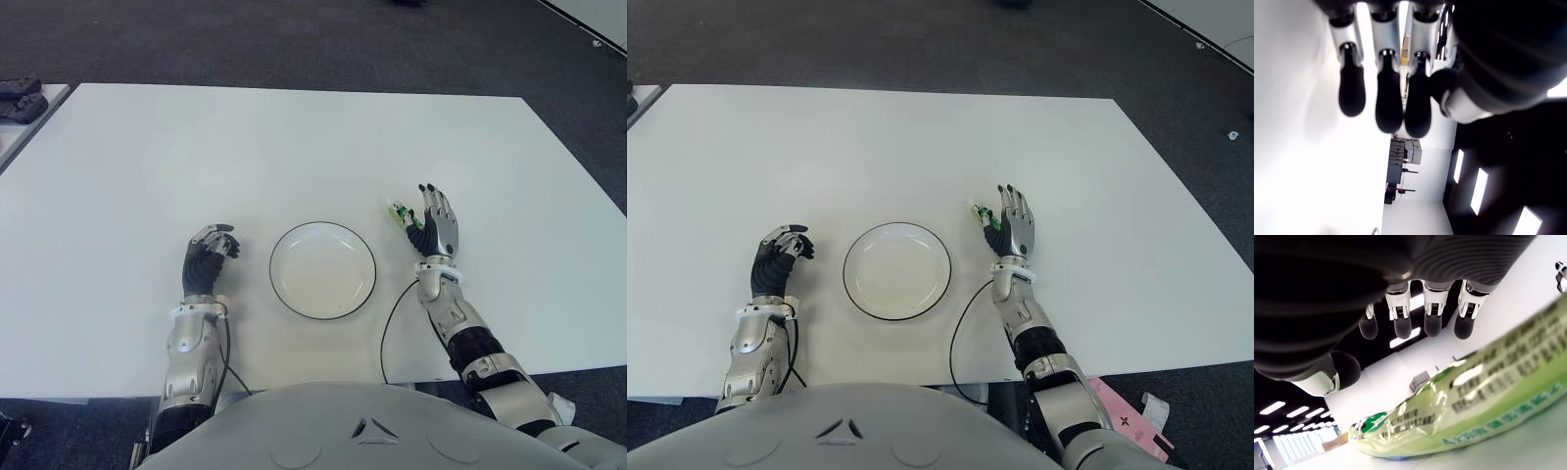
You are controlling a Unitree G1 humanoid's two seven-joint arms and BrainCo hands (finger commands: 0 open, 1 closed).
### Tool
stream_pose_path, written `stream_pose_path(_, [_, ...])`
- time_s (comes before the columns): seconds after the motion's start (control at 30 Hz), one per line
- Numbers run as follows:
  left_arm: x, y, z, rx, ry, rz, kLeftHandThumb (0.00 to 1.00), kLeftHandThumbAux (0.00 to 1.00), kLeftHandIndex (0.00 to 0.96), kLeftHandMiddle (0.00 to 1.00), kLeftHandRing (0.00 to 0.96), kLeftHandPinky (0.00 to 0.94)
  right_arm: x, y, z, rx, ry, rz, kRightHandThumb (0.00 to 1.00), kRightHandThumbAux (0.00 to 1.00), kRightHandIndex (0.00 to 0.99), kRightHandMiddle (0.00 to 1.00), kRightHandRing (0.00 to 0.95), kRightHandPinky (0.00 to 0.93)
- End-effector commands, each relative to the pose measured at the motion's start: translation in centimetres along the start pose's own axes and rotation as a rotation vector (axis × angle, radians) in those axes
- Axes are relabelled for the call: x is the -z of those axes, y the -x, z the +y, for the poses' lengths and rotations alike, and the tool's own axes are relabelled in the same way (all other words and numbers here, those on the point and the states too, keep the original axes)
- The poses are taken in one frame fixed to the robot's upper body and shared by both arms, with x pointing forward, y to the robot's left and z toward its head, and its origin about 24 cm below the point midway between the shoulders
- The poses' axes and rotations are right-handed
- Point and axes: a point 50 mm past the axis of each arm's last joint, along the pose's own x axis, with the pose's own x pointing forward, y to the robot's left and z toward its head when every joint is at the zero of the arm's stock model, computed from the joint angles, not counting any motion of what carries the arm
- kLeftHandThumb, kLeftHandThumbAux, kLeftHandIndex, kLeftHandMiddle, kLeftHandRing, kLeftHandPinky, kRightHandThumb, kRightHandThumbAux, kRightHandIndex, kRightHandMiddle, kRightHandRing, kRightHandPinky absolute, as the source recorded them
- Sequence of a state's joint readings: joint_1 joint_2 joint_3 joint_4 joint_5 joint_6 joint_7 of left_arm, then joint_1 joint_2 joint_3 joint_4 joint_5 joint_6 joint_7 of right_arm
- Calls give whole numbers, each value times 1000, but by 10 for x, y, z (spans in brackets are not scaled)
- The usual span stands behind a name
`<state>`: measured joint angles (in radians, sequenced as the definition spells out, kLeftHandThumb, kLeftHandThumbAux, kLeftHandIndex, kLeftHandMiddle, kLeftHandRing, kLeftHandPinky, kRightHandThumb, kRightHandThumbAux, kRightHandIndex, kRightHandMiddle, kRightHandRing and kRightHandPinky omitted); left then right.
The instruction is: Put the toothpaste on the table into the plate.
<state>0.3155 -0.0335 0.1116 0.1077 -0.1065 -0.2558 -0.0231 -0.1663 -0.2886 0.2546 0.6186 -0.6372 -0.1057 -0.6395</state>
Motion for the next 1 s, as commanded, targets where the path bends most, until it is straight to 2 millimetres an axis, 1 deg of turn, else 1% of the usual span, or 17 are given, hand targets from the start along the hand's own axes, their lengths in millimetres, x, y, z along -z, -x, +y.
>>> stream_pose_path(0.03, [13,6,3,-26,-8,83,705,718,433,609,611,585,8,21,21,-172,1,70,640,401,0,0,0,0])
stream_pose_path(0.07, [13,6,3,-26,-9,83,704,718,433,609,611,585,8,21,21,-191,4,72,616,365,0,0,0,0])
stream_pose_path(0.2, [13,6,3,-21,-8,80,704,718,433,608,612,589,10,23,23,-292,26,88,541,276,0,0,0,0])
stream_pose_path(0.4, [13,6,3,-18,-2,78,704,718,433,610,614,594,11,24,23,-418,88,106,464,200,0,0,0,0])
stream_pose_path(0.53, [12,6,3,-16,-1,79,704,718,433,614,616,596,11,25,22,-513,134,143,436,172,0,0,0,0])
stream_pose_path(0.73, [12,6,2,-13,-8,76,704,718,433,619,620,602,11,26,20,-596,181,187,416,149,0,0,0,0])
stream_pose_path(1.0, [11,6,2,-11,-9,69,704,719,433,627,625,607,11,27,18,-651,231,235,424,137,0,0,0,0])
